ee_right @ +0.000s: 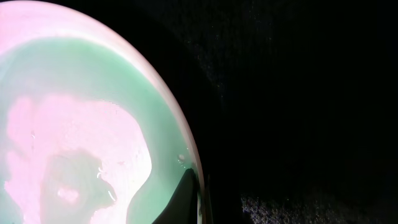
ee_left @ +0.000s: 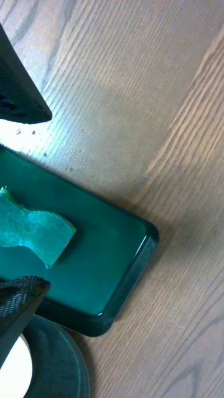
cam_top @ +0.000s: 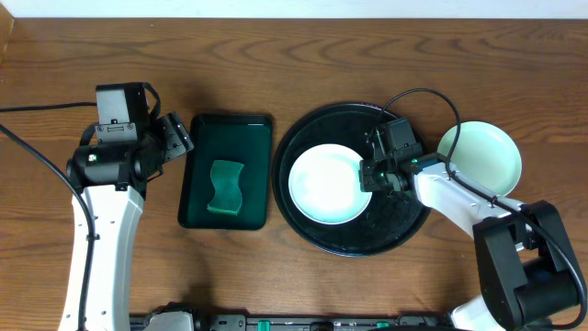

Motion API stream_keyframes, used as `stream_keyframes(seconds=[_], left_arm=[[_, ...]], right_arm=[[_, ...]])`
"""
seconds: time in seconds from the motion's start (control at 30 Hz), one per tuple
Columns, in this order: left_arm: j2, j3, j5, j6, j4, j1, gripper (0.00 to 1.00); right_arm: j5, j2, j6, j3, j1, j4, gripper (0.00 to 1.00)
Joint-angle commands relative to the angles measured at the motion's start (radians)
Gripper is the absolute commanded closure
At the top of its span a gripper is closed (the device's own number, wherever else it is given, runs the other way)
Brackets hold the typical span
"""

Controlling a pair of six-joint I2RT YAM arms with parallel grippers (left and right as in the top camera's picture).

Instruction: Clean dirty plates on tray and stack at the side

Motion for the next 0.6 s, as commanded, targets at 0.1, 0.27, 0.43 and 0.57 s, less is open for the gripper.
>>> stream_keyframes(seconds=[0.1, 0.27, 0.43, 0.57], left_arm=[[0.000, 0.014, -0.013, 0.002, -0.003, 0.003, 0.21], [0.000, 0.014, -0.012, 0.002, -0.002, 0.003, 0.21], [0.000, 0.014, -0.018, 0.007, 0.023, 0.003, 0.21], [-0.010, 0.014, -0.101, 0.005, 0.040, 0.013, 0.21]], right_arm=[[-0.016, 0.020, 0.013, -0.008, 0.013, 0.002, 0.99], [-0.017, 0.020, 0.013, -0.008, 0.013, 0.002, 0.99], [-0.017, 0.020, 0.013, -0.008, 0.013, 0.003, 0.99], [-0.016, 0.020, 0.013, -0.008, 0.013, 0.003, 0.99]])
